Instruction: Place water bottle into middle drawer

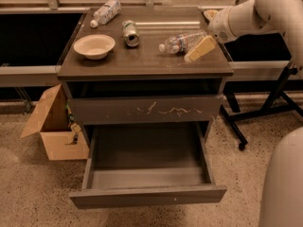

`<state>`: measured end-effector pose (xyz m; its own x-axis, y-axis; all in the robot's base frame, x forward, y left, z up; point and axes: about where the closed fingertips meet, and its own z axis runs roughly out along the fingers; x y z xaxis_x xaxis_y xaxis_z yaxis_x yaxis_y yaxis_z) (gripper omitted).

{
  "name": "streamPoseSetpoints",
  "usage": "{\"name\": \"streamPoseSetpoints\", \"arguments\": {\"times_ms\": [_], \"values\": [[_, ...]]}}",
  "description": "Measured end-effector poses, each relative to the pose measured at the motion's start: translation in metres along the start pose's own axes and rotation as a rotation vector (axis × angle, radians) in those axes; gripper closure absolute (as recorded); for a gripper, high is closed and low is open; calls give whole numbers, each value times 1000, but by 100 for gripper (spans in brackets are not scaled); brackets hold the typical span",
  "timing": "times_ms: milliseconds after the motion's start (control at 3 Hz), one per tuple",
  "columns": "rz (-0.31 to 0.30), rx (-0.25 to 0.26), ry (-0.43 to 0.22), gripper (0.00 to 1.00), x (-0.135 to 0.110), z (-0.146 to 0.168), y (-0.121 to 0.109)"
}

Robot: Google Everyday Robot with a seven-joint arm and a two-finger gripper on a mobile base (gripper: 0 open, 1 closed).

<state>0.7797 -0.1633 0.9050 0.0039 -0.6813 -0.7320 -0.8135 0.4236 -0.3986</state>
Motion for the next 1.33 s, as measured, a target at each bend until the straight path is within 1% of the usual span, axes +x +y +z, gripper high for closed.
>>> {"name": "streamPoseSetpoints", "arguments": {"times_ms": [333,667,1000,1333], "values": [[4,41,-31,0,10,19,-22],[4,51,-58,0,16,34,-36],[1,47,-75,0,19,48,-45],[6,25,-82,0,22,63,-46]]}}
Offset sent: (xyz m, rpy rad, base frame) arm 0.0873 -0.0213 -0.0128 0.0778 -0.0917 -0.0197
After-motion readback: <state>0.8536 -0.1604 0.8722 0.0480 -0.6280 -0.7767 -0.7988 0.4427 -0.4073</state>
